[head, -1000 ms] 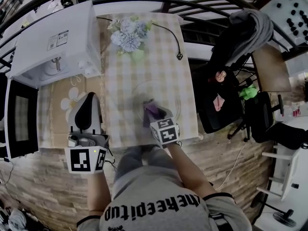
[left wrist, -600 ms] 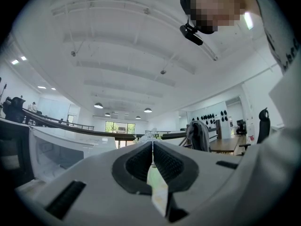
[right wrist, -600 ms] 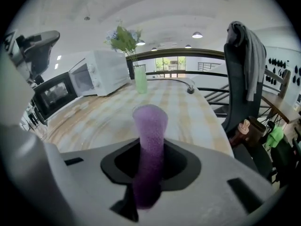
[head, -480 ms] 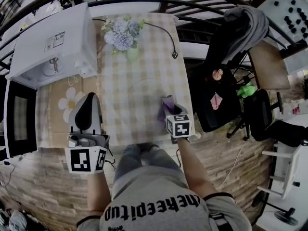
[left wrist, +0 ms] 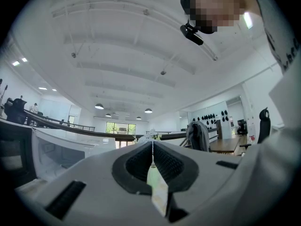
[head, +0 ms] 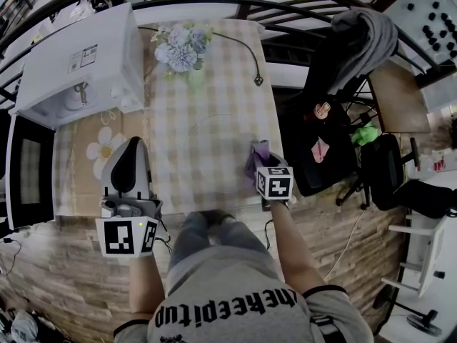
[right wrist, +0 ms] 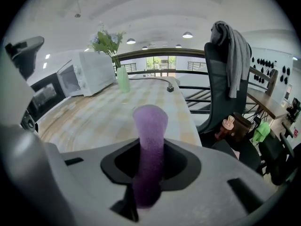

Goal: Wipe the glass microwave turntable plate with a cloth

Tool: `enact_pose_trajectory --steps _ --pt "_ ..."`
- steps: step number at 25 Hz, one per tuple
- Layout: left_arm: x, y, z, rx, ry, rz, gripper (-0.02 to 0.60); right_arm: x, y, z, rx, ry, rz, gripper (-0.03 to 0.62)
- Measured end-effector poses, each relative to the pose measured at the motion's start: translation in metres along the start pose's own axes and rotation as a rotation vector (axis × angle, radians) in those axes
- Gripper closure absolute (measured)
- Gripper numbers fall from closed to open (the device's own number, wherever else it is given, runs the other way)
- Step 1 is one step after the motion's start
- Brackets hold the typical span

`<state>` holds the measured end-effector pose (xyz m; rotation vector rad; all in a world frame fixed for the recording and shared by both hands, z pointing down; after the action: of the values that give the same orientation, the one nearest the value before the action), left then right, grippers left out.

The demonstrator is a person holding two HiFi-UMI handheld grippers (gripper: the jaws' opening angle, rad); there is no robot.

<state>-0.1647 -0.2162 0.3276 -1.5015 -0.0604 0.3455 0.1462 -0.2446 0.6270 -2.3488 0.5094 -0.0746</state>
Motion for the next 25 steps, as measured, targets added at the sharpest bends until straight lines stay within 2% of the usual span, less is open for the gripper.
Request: enact_pose_trajectory --steps 3,8,12,14,17,25 --pt "0.001 0.001 0.002 0.004 0.0 0.0 0.571 -0.017 0.009 0.006 0.009 0.039 0.002 0.485" --pt "0.001 0.002 0.006 0.008 0.008 0.0 0.571 -0.103 0.026 0.015 0.067 0.24 0.06 0.485" --pt "0.0 0.003 0.01 0.006 0.013 -0.005 0.571 -0.171 0.028 0.012 0.061 0.379 0.137 0.485" --pt "-0.002 0.004 0.013 0.005 0.02 -0.008 0.571 -0.188 0.025 0.008 0.05 0.391 0.199 0.485" --pt "-0.006 0.005 0.018 0.005 0.035 -0.01 0.571 -0.19 0.02 0.006 0.061 0.385 0.249 0.485" --pt "0.001 0.005 0.016 0.005 0.024 -0.007 0.571 -0.172 0.01 0.014 0.058 0.362 0.245 0.485"
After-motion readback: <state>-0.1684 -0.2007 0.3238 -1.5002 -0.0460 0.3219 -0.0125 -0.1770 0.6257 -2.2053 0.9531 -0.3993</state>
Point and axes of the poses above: the fingertips, and each gripper's own axes: z backward along the fingers, x to its right, y out of its top, the point moved 1 cm from there along z, backward along the fingers, and after that the axes turned 10 degrees about z, right-handed, at the moved point
